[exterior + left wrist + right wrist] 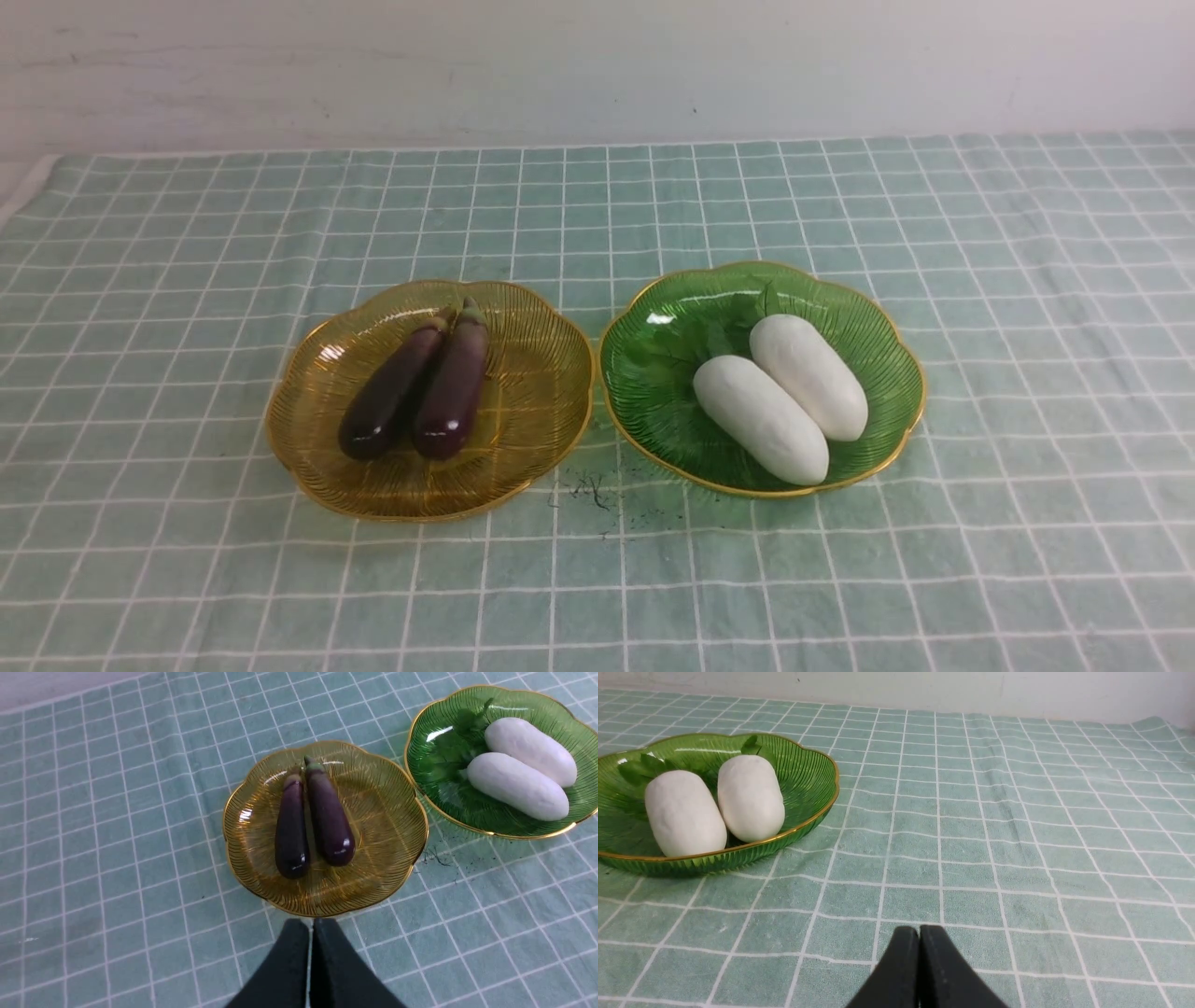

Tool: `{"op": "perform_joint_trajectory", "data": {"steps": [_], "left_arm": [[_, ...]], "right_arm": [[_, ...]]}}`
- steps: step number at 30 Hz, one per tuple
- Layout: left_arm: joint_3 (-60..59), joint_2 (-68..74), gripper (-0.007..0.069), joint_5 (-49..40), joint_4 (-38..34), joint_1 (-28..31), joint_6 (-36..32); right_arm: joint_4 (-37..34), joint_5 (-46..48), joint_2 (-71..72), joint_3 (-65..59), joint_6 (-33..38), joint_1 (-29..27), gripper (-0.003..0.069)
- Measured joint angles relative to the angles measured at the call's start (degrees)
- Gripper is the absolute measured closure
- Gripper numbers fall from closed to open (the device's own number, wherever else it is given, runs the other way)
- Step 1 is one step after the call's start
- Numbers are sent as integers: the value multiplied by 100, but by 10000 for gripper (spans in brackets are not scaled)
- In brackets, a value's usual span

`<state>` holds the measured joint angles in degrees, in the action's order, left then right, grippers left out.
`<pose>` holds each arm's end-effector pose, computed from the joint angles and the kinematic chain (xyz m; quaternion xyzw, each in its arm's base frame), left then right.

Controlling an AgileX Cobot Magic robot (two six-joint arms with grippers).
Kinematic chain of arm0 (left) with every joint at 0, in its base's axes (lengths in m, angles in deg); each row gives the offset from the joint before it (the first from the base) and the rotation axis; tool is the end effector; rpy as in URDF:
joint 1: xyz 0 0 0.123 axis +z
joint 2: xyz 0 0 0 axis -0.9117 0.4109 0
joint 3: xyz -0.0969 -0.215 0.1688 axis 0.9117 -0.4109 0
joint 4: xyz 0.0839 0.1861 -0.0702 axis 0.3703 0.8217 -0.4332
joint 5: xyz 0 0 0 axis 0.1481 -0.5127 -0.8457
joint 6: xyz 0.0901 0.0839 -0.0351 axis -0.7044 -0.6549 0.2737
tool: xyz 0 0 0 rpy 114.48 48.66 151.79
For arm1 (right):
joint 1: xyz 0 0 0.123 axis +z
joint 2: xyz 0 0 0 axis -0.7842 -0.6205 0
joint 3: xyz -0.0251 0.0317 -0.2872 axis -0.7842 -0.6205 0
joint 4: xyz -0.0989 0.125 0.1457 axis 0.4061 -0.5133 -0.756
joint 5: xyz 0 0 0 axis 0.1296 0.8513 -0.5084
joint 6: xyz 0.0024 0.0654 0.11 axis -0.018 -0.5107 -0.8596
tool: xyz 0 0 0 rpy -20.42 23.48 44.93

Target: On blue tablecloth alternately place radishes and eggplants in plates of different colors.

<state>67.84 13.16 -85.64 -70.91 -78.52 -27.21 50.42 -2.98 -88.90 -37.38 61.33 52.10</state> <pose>0.0884 -0.0224 0.3969 0.1310 0.8698 -0.0449 0.4736 0.0458 0.0009 0.1613 -0.0316 0.8065 -0.0162 0.5902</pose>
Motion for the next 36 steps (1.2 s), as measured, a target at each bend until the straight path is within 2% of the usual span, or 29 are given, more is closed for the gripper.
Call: {"op": "perform_joint_trajectory", "data": {"steps": [3,6,7,8,12,16,23,30,36], "left_arm": [[-1331,-1060,632,1052,-258,0,16],[-2957,-2352,632,2799,-595,0,16],[-3108,-2408,632,2995,-609,0,16],[-3587,-2821,632,3694,-725,0,21],[-4552,-3531,632,5315,-850,0,22],[-5209,-3915,632,6166,-881,0,22],[-5823,-3997,632,6079,-896,0,-5],[-5885,-4015,632,4855,-732,0,-30],[-5909,-4170,632,4055,-223,468,20]], "right_arm": [[0,0,0,0,30,0,674],[0,0,0,0,37,0,674],[0,0,0,0,37,0,674],[0,0,0,0,37,0,674],[0,0,0,0,37,0,674],[0,0,0,0,37,-5,674],[0,0,0,0,37,-5,674],[0,0,0,0,37,-5,674],[0,0,0,0,37,-5,674]]}}
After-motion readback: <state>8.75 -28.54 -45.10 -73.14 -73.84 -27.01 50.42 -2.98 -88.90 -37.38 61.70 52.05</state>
